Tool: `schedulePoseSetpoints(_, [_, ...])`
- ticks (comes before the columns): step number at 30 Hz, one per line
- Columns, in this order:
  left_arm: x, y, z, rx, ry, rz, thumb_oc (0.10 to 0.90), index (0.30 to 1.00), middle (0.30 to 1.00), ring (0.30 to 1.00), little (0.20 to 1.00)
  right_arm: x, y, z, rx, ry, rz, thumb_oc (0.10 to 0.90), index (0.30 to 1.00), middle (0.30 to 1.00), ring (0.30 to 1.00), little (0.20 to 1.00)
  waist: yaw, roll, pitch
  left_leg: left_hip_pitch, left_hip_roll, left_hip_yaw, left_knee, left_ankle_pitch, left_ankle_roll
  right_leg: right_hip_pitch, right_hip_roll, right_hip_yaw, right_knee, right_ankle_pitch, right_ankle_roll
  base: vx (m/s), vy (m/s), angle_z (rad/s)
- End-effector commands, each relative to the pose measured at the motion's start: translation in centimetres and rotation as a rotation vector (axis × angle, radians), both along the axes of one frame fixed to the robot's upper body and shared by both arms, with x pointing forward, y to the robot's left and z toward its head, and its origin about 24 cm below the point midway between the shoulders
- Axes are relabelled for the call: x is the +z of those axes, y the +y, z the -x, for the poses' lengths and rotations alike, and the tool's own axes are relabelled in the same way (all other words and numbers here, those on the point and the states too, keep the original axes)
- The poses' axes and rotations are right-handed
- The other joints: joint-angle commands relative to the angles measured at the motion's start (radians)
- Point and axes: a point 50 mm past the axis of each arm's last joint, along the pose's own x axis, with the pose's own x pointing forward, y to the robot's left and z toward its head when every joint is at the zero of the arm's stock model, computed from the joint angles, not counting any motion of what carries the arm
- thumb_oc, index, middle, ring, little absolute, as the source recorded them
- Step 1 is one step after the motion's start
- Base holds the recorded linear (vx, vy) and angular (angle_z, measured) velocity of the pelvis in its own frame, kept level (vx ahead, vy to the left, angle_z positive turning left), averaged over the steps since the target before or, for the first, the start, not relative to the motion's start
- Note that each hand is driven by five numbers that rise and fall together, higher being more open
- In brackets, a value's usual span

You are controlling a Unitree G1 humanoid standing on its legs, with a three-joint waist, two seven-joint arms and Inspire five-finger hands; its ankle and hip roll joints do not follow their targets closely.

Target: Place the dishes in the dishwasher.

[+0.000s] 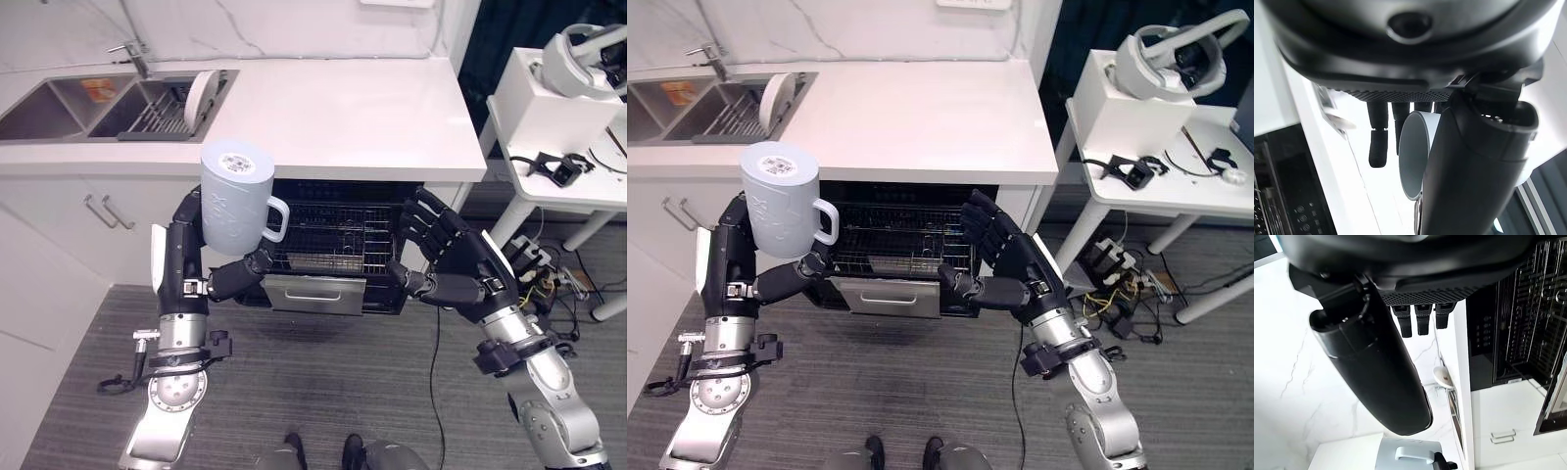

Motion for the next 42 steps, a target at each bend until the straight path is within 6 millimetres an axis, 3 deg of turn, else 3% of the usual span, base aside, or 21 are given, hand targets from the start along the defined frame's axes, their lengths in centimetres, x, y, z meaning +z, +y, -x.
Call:
schedulePoseSetpoints(1, [4.7,0.2,0.4,0.007,-0.283,-0.058,0.400,0.300,0.300,0.300,0.300,5.0,0.2,0.6,0.027,-0.300,-0.035,0.800,0.900,0.900,0.900,0.900,0.011,-0.034,-0.080,0.111,-0.030,-0.001,-0.072,-0.056,0.007,0.100,-0.054,0.060,-0.170,0.060,0.121,0.26,0.366,0.16])
schedulePoseSetpoints(4, [5.0,0.8,0.5,0.040,-0.295,-0.076,0.400,0.300,0.300,0.300,0.300,4.8,-0.3,1.1,0.031,-0.294,-0.048,0.800,0.900,0.900,0.900,0.900,0.003,-0.043,-0.089,0.144,-0.054,0.005,-0.072,-0.082,0.035,0.112,-0.072,0.060,-0.170,0.075,0.137,0.28,0.354,-0.41])
schedulePoseSetpoints(10, [5.5,0.9,0.4,0.046,-0.301,-0.109,0.400,0.300,0.300,0.300,0.300,4.9,0.7,0.7,0.038,-0.312,-0.074,0.800,0.900,0.900,0.900,0.900,0.025,-0.049,-0.078,0.162,-0.087,-0.015,-0.072,-0.109,0.080,0.146,-0.092,0.045,-0.170,0.115,0.167,0.20,0.255,0.01])
schedulePoseSetpoints(13, [5.3,0.8,0.5,0.085,-0.325,-0.128,0.400,0.300,0.300,0.300,0.300,5.1,0.8,0.8,0.019,-0.357,-0.156,0.800,0.900,0.900,0.900,0.900,0.015,-0.036,-0.066,0.173,-0.105,-0.050,-0.072,-0.119,0.112,0.167,-0.039,0.075,-0.135,0.228,0.177,0.18,0.196,0.09])
schedulePoseSetpoints(16, [5.3,0.5,0.4,0.078,-0.333,-0.142,0.400,0.300,0.300,0.300,0.300,5.1,1.1,1.1,0.008,-0.373,-0.168,0.800,0.900,0.900,0.900,0.900,0.007,-0.037,-0.062,0.178,-0.120,-0.061,-0.072,-0.124,0.121,0.130,0.002,0.119,-0.061,0.215,0.169,0.13,0.056,0.01])
schedulePoseSetpoints(19, [5.4,0.2,-0.1,0.071,-0.329,-0.143,0.400,0.300,0.300,0.300,0.300,4.8,1.0,1.0,0.003,-0.365,-0.163,0.800,0.900,0.900,0.900,0.900,-0.001,-0.045,-0.062,0.182,-0.124,-0.064,-0.072,-0.122,0.115,0.139,0.017,0.110,-0.170,0.193,0.155,0.09,-0.098,-0.11])
schedulePoseSetpoints(21, [5.5,0.0,-0.1,0.074,-0.338,-0.159,0.400,0.300,0.300,0.300,0.300,4.8,1.0,1.1,0.005,-0.375,-0.124,0.800,0.900,0.900,0.900,0.900,-0.004,-0.061,-0.054,0.197,-0.122,-0.030,-0.072,-0.129,0.105,0.074,-0.041,0.102,-0.170,0.135,0.152,0.08,-0.256,-0.21])
schedulePoseSetpoints(25, [5.7,-0.2,-0.1,0.104,-0.346,-0.176,0.400,0.300,0.300,0.300,0.300,5.3,1.6,0.8,0.035,-0.380,-0.136,0.800,0.900,0.900,0.900,0.900,-0.015,-0.060,-0.061,0.223,-0.097,0.010,-0.072,-0.159,0.098,0.027,-0.080,0.149,-0.170,0.154,0.176,0.10,-0.319,-0.13])
schedulePoseSetpoints(30, [5.8,0.2,0.4,0.155,-0.372,-0.105,0.400,0.300,0.300,0.300,0.300,5.8,1.7,0.6,-0.069,-0.413,-0.029,0.800,0.900,0.900,0.900,0.900,-0.018,-0.050,-0.091,0.250,-0.030,0.084,-0.072,-0.152,0.061,0.031,-0.078,0.132,-0.170,0.126,0.153,0.13,-0.429,-0.12])
schedulePoseSetpoints(35, [5.7,-0.2,0.9,0.112,-0.374,-0.067,0.400,0.300,0.300,0.300,0.300,5.5,1.0,0.7,-0.065,-0.361,-0.043,0.800,0.900,0.900,0.900,0.900,-0.023,-0.068,-0.087,0.264,-0.001,0.079,-0.072,-0.092,0.022,0.046,-0.059,0.136,-0.170,0.109,0.116,0.06,-0.432,-0.04])
schedulePoseSetpoints(39, [4.9,0.2,1.8,0.105,-0.361,-0.052,0.400,0.300,0.300,0.300,0.300,4.7,1.0,1.0,0.013,-0.327,0.012,0.800,0.900,0.900,0.900,0.900,-0.001,-0.097,-0.074,0.278,-0.062,0.040,-0.054,-0.004,0.029,0.061,-0.063,0.176,-0.170,0.104,0.096,0.05,-0.154,-0.13])
schedulePoseSetpoints(40, [4.9,0.3,1.9,0.096,-0.362,-0.061,0.400,0.300,0.300,0.300,0.300,4.7,1.0,1.0,0.013,-0.322,0.015,0.800,0.900,0.900,0.900,0.900,0.001,-0.092,-0.070,0.266,-0.062,0.037,-0.072,-0.026,0.033,0.062,-0.057,0.174,-0.170,0.103,0.100,0.03,0.030,-0.21])
schedulePoseSetpoints(41, [4.7,0.0,1.9,0.077,-0.359,-0.084,0.400,0.300,0.300,0.300,0.300,4.5,1.0,0.8,0.007,-0.316,0.009,0.800,0.900,0.900,0.900,0.900,-0.003,-0.065,-0.066,0.220,-0.035,0.031,-0.072,-0.069,0.027,0.061,-0.041,0.159,-0.170,0.097,0.108,0.04,0.178,0.00])
schedulePoseSetpoints(42, [4.8,-0.3,1.5,0.053,-0.359,-0.089,0.400,0.300,0.300,0.300,0.300,4.2,0.8,0.9,-0.005,-0.309,0.011,0.800,0.900,0.900,0.900,0.900,-0.013,-0.033,-0.064,0.147,0.003,0.025,-0.072,-0.050,-0.003,0.068,-0.028,0.132,-0.170,0.080,0.111,0.09,0.284,0.25])
